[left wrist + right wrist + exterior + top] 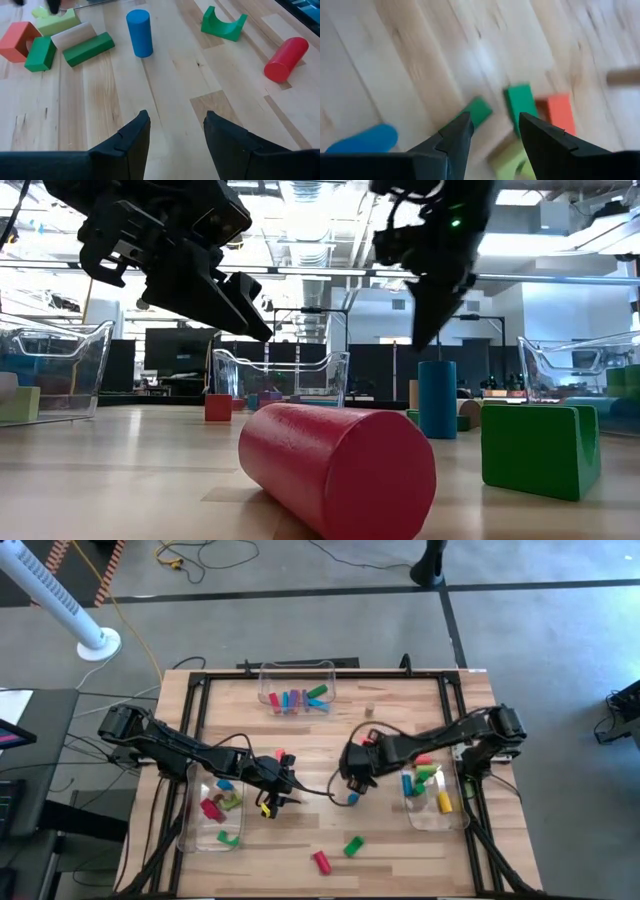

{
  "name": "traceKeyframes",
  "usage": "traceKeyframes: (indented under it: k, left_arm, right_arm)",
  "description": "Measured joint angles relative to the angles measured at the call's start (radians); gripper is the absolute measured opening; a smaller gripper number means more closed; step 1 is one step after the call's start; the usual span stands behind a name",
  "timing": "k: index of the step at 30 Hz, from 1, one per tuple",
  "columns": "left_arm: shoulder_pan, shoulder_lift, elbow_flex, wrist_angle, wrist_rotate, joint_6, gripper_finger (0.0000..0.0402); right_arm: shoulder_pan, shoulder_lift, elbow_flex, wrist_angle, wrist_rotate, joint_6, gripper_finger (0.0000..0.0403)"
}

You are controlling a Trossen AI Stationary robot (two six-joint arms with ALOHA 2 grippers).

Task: Sort blocks by size
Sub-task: Put the green rectangular block into the top transparent bin

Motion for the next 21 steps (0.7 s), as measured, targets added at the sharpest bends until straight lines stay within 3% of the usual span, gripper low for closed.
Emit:
traceKeyframes:
  k: [4,8,21]
  left_arm:
    - [0.000,0.000,0.000,0.000,0.000,0.002,0.0178]
    - [0.000,0.000,0.000,0.000,0.000,0.011,0.0178]
    - [0.000,0.000,0.000,0.000,0.000,0.012,0.0178]
  right_arm:
    - [-0.064,0.000,0.000,0.037,-0.022,-0.164,0.0207]
    - [-0.143,0.000,-0.036,0.119,-0.111,-0.272,0.0207]
    - [-0.267,0.020,-0.174,0.309,-0.283,-0.415,0.0207]
